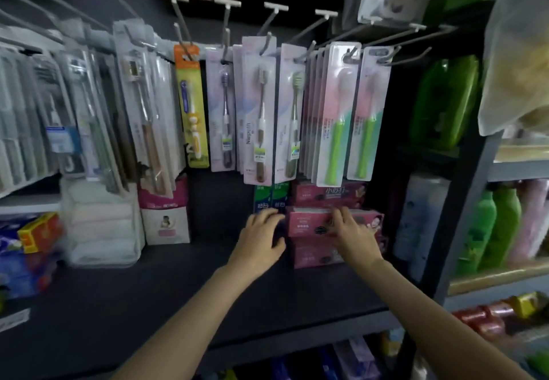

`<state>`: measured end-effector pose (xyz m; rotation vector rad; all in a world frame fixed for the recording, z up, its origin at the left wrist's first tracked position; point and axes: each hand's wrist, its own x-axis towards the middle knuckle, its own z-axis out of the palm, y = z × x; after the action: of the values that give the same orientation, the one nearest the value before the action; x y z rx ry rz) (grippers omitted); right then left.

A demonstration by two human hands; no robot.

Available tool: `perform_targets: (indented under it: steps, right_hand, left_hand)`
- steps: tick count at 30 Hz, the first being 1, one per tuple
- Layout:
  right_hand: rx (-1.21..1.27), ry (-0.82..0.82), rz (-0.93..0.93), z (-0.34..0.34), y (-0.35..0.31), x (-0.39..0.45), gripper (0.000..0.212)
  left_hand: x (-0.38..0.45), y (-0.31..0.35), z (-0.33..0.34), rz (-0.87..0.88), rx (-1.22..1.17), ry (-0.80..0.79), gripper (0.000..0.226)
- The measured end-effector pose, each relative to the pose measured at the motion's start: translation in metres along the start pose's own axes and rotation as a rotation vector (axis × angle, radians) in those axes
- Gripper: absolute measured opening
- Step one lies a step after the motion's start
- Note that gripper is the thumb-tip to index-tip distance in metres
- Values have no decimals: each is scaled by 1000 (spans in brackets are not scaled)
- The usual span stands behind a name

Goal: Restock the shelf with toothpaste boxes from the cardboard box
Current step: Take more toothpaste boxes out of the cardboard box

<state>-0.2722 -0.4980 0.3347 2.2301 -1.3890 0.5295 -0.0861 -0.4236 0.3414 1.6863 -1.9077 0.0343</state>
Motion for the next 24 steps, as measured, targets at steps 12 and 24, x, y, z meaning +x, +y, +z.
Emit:
perform_targets:
  steps: [12,24]
  right_hand:
    - [71,-244,110,58,19,53,54]
    - [780,193,-525,22,-103,-126,19]
  left_hand:
    - [49,-10,58,-39,63,-401,72]
    - [-170,-28,57,137,-104,193,23]
